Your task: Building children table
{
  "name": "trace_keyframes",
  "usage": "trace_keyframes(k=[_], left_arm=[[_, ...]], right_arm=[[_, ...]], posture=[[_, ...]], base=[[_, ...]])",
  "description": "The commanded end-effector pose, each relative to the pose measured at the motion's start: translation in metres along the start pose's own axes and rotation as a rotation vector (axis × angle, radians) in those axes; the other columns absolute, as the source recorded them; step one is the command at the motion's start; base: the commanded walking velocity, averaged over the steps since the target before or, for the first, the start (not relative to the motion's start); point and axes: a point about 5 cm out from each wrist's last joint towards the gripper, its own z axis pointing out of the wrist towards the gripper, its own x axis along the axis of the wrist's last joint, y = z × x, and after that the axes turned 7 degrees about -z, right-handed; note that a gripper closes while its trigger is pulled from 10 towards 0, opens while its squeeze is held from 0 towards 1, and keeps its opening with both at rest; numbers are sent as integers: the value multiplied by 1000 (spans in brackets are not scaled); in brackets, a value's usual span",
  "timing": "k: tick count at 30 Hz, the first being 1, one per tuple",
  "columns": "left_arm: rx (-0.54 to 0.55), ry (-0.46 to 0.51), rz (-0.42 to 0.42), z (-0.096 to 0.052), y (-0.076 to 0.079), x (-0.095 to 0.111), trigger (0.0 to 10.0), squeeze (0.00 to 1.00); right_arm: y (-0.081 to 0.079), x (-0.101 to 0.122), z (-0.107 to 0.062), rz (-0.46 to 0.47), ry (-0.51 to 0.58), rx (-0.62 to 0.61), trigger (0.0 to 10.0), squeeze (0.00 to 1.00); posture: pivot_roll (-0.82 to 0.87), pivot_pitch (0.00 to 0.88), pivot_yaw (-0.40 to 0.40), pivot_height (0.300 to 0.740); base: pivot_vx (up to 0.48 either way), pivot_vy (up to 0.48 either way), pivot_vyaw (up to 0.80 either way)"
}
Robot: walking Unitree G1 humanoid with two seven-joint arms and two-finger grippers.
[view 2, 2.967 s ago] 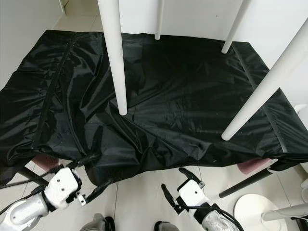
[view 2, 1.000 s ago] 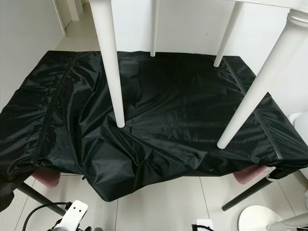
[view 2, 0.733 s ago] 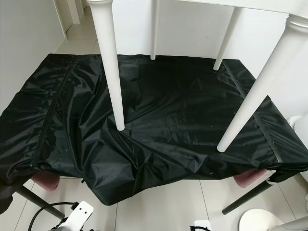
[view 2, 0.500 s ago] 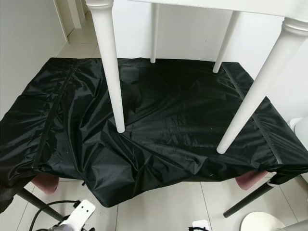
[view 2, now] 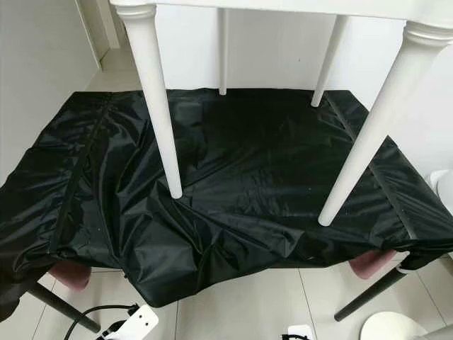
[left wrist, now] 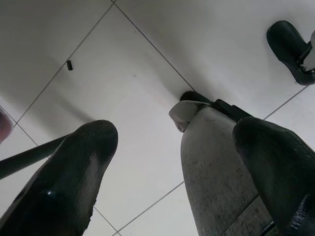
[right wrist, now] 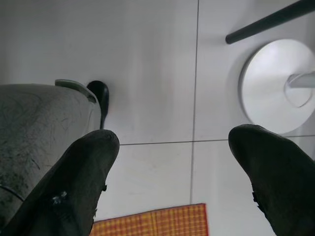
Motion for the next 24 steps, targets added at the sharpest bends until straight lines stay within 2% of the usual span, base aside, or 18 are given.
trace_keyframes(k=[1,2,6,8,9,10,11,12,13,15,18,20,22,24], left_arm=[[21,-50,-1,-2,6,-15,10000,0],[46,-51,-38,-3,4,-16,10000,0],[60,-52,-83,-3,3,-18,10000,0],[137,-57,-262,-5,-3,-23,10000,0],[155,-56,-311,-5,-5,-25,10000,0],[155,-56,-311,-5,-5,-25,10000,0],[185,-57,-380,-7,-10,-28,10000,0],[185,-57,-380,-7,-10,-28,10000,0],[208,-58,-424,-8,-13,-31,10000,0],[230,-71,-451,-11,-16,-37,10000,0],[260,-106,-448,-15,-17,-49,10000,0],[299,-117,-547,-17,-19,-54,10000,0],[299,-117,-547,-17,-19,-54,10000,0],[338,-109,-671,-18,-22,-57,10000,0]], right_arm=[[-41,4,-5,-5,3,134,10000,0],[-40,5,-5,-18,5,140,10000,0],[-39,6,-4,-23,5,142,10000,0],[-35,9,-3,-36,19,139,10000,0],[-35,10,-3,-37,21,138,10000,0],[-35,10,-3,-37,21,138,10000,0],[-32,11,-2,-11,20,130,10000,0],[-32,11,-2,-11,20,130,10000,0],[-30,11,-1,15,16,118,10000,0],[-26,11,-1,16,14,111,10000,0],[-20,8,0,6,6,101,10000,0],[-16,6,0,9,-3,93,10000,0],[-16,6,0,9,-3,93,10000,0],[-13,4,0,19,-8,82,10000,0]], posture=[[-27,0,39,740],[-27,0,39,740],[-7,0,16,740],[11,0,-4,740],[11,0,-9,740],[11,0,-9,740],[12,0,-17,740],[12,0,-17,740],[12,0,-17,740],[12,0,-21,740],[11,0,-27,740],[12,0,-31,740],[12,0,-31,740],[17,11,-38,740]], base=[[0,0,0],[0,0,0],[0,0,0],[0,0,0],[0,0,0],[0,0,0],[0,0,0],[0,0,0],[0,0,0],[0,0,0],[0,0,0],[0,0,0],[0,0,0],[0,0,0]])
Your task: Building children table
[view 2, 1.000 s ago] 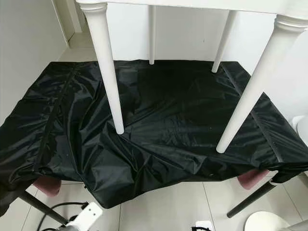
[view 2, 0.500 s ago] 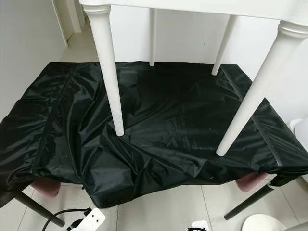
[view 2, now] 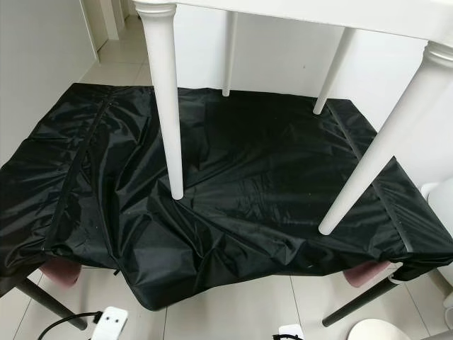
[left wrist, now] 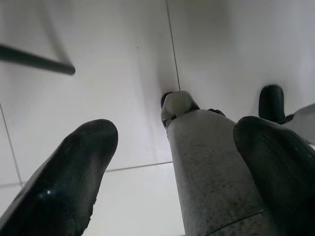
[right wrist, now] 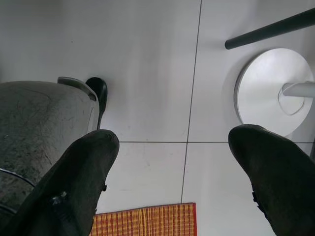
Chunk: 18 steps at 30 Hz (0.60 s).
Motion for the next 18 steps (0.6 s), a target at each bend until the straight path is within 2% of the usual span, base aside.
trace_keyframes(k=[1,2,3,4,5,7,10,18], left_arm=[[132,-52,-59,-3,-8,-17,10000,0],[135,-17,-70,-1,-14,1,10000,0],[122,7,-20,2,-17,17,10000,0],[122,7,-20,2,-17,17,10000,0],[94,29,81,4,-16,34,10000,0],[84,28,104,4,-15,34,10000,0],[83,25,92,4,-14,32,10000,0],[75,25,83,3,-15,29,10000,0]], right_arm=[[-7,1,0,18,-2,35,10000,0],[-2,-2,0,52,-13,17,10000,0],[-1,-3,0,60,-14,13,10000,0],[-1,-3,0,60,-14,13,10000,0],[1,-4,-1,79,-12,9,10000,0],[3,-5,-1,101,-11,2,10000,0],[7,-6,-1,145,-5,-15,10000,0],[7,-7,-2,152,3,-12,10000,0]], posture=[[17,11,-38,740],[16,15,-38,740],[14,25,-32,740],[14,25,-32,740],[14,25,-32,740],[14,25,-32,740],[9,29,-22,740],[2,44,-25,740]], base=[[0,0,0],[0,0,0],[0,0,0],[0,0,0],[0,0,0],[0,0,0],[0,0,0],[0,0,0]])
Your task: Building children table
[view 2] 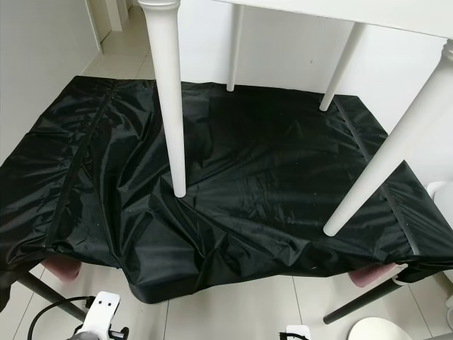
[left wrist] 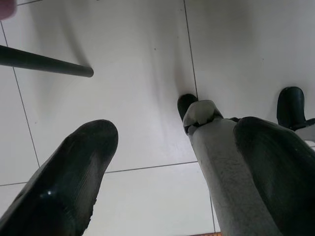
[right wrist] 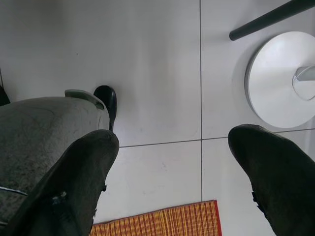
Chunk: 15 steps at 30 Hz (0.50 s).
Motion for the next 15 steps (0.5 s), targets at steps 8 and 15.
trace_keyframes(k=[8,15], left_arm=[[44,-17,29,-1,-4,-5,10000,0],[33,-23,43,0,1,-3,10000,0]], right_arm=[[-4,-10,-3,13,-25,12,10000,0],[-6,-13,-4,26,-32,14,10000,0]], posture=[[-5,47,-23,740],[-9,39,-24,740]], base=[[0,0,0],[0,-88,0]])
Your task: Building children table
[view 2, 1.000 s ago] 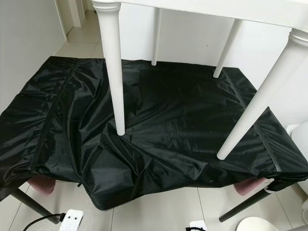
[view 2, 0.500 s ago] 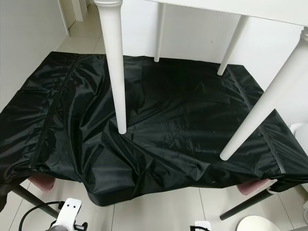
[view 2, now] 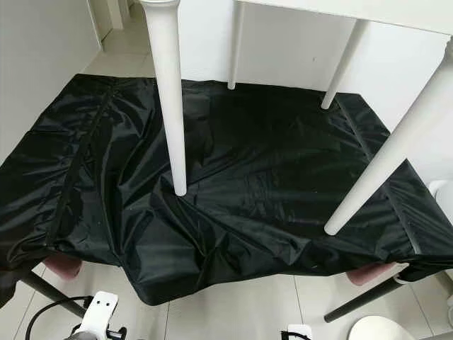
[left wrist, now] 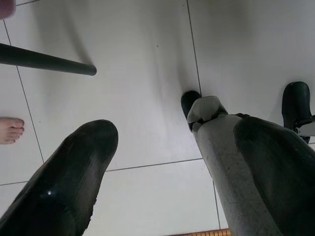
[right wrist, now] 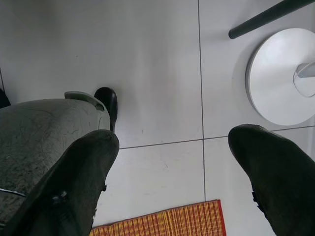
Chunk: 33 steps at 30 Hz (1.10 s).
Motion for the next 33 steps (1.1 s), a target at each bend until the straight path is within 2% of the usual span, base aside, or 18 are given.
trace_keyframes(k=[1,6,15,21,26,27,31,33], left_arm=[[31,-20,12,0,3,-4,10000,0],[23,-19,15,1,9,-1,10000,0],[-6,-10,18,5,38,10,10000,0],[-7,-20,11,4,42,4,10000,0],[0,-31,7,3,35,-3,10000,0],[9,-38,-1,1,25,-9,10000,0],[20,-45,-6,0,14,-13,10000,0],[33,-50,-10,-2,1,-14,10000,0]], right_arm=[[-6,-12,-3,17,-42,19,10000,0],[-6,-15,-4,16,-53,22,10000,0],[-5,-23,-6,21,-70,23,10000,0],[-8,-24,-6,16,-76,26,10000,0],[-9,-24,-7,12,-78,28,10000,0],[-9,-25,-7,9,-80,29,10000,0],[-9,-27,-7,8,-83,31,10000,0],[-8,-29,-8,6,-87,32,10000,0]], posture=[[-9,39,-24,740],[-9,31,-24,740],[-7,19,-27,740],[-4,19,-35,740],[-4,18,-37,740],[-2,18,-41,740],[-1,18,-44,740],[-1,20,-45,740]], base=[[0,-311,0],[0,-313,0],[0,-355,0],[0,-382,0],[0,-379,0],[0,-379,0],[0,-379,0],[0,-377,0]])
